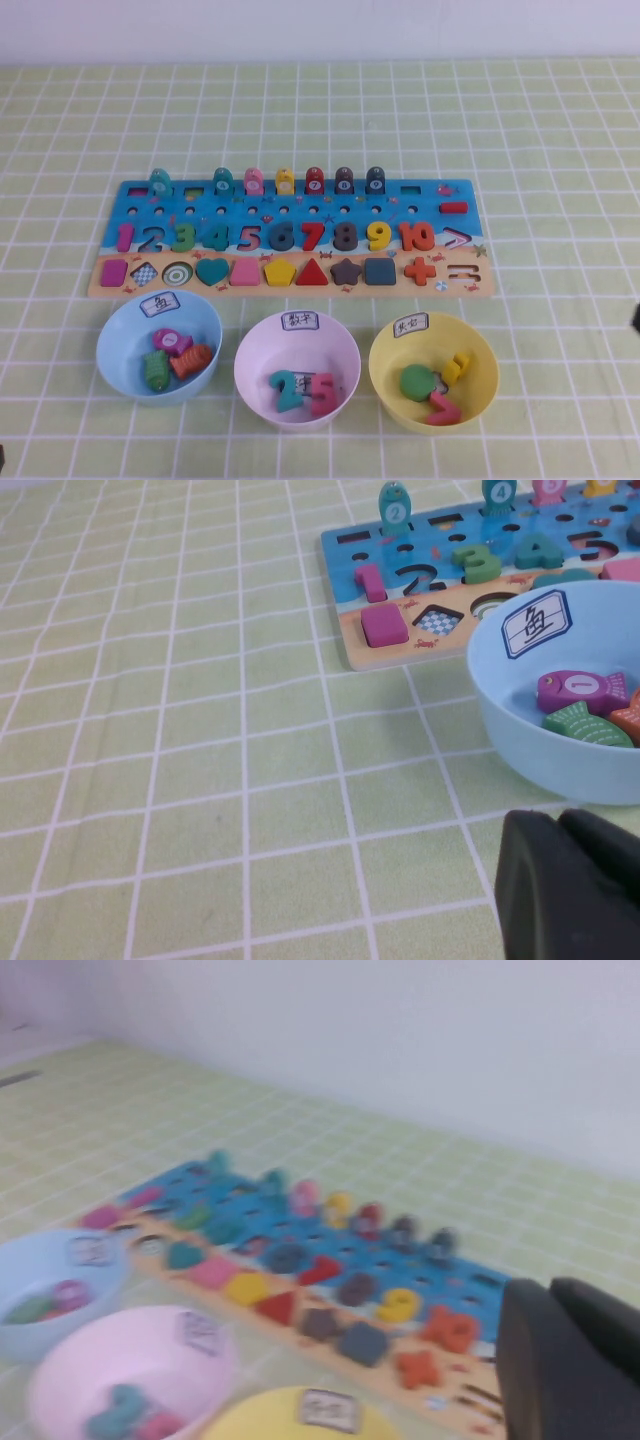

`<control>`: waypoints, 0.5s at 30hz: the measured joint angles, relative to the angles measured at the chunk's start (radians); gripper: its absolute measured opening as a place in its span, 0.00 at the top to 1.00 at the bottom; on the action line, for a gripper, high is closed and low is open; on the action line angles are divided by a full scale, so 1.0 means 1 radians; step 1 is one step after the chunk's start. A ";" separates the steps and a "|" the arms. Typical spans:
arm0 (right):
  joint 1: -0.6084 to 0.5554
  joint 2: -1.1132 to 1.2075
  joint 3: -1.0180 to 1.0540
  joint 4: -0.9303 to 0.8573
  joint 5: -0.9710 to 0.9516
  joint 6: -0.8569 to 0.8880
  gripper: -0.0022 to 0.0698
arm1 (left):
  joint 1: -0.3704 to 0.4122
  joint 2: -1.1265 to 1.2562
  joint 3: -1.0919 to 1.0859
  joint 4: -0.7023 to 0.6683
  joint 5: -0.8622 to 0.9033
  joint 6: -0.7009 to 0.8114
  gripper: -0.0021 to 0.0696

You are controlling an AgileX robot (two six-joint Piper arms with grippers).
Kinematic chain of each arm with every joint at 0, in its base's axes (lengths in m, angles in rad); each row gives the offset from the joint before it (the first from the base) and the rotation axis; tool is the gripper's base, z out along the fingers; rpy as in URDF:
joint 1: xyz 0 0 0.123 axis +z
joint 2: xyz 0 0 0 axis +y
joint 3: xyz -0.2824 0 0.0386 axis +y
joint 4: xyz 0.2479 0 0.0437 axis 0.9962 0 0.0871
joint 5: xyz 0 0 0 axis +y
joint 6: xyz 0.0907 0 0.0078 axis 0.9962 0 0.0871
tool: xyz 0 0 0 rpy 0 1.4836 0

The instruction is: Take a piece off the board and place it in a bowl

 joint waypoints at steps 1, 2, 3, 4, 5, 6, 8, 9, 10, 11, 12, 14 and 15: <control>-0.027 -0.016 0.014 0.000 -0.014 0.000 0.99 | 0.000 0.000 0.000 0.000 0.000 0.000 0.98; -0.058 -0.032 0.028 0.001 -0.019 0.000 0.99 | 0.000 0.000 0.000 0.000 0.000 0.000 0.98; -0.085 -0.044 0.040 0.004 -0.021 0.000 0.99 | 0.000 0.000 0.000 0.000 0.000 0.000 0.98; -0.122 -0.061 0.052 0.005 -0.021 0.000 0.99 | 0.000 0.000 0.000 0.000 0.000 0.000 0.98; -0.153 -0.075 0.062 0.005 -0.024 0.000 0.99 | 0.000 0.000 0.000 0.000 0.000 0.000 0.98; -0.192 -0.095 0.072 0.006 -0.024 0.000 0.99 | 0.000 0.000 0.000 0.000 0.000 0.000 0.98; -0.270 -0.144 0.103 0.008 -0.028 0.000 0.99 | 0.000 0.000 0.000 0.000 0.000 0.000 0.98; -0.306 -0.172 0.116 0.008 -0.028 0.000 0.99 | 0.000 0.000 0.000 0.000 0.000 0.000 0.98; -0.340 -0.201 0.134 0.008 -0.028 0.000 0.99 | 0.000 0.000 0.000 0.000 0.000 0.000 0.98; -0.371 -0.231 0.151 0.011 -0.028 0.000 0.99 | 0.000 0.000 0.000 0.000 0.000 0.000 0.98; -0.394 -0.256 0.169 0.013 -0.028 0.000 0.99 | 0.000 0.000 0.000 0.000 0.000 0.000 0.98; -0.448 -0.317 0.200 0.018 -0.026 0.000 0.99 | 0.000 0.000 0.000 0.000 0.000 0.000 0.98; -0.469 -0.340 0.218 0.027 -0.020 0.000 0.99 | 0.000 0.000 0.000 0.000 0.000 0.000 0.98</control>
